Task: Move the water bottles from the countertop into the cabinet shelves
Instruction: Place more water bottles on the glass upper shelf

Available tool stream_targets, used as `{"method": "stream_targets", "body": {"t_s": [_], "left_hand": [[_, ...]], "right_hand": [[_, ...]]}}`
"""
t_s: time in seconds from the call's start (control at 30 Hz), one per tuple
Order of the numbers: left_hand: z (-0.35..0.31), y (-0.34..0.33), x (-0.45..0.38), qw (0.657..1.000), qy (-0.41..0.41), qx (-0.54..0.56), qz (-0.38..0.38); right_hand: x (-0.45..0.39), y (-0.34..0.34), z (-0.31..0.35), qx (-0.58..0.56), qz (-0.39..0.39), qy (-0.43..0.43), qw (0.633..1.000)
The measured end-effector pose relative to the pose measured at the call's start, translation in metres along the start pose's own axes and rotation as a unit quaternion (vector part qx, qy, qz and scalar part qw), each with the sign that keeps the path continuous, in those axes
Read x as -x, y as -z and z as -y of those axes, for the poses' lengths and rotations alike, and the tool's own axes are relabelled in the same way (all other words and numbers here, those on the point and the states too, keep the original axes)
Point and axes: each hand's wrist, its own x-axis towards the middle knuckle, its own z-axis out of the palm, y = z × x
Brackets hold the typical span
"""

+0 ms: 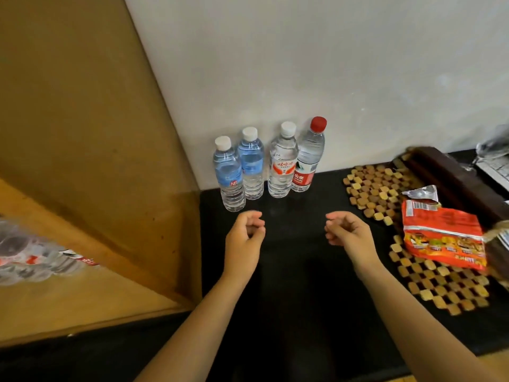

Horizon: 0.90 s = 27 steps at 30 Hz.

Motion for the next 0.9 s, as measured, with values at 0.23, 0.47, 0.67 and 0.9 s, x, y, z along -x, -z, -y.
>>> {"method": "stream_targets", "body": {"t_s": [0.23,0.47,0.67,0.9], "left_hand": [[-0.027,-0.051,-0.095,1.000,0.017,0.016,0.009],[-0.030,-0.083,-0.150,0.999,0.043,-0.014,-0.006],[-0.039,-0.099,-0.163,0.998,0.043,0.015,-0.051],[-0.032,-0.102,-0.155,0.996,0.024,0.016,-0.081]], "right_hand": [[-0.100,-0.018,0.026,0.045,-0.019,0.012,0.999],[-0.165,-0.038,0.043,0.079,0.003,0.036,0.996],[-0.177,-0.045,0.037,0.081,0.019,0.066,0.994],[-0.158,-0.033,0.019,0.104,0.039,0.085,0.990]]}}
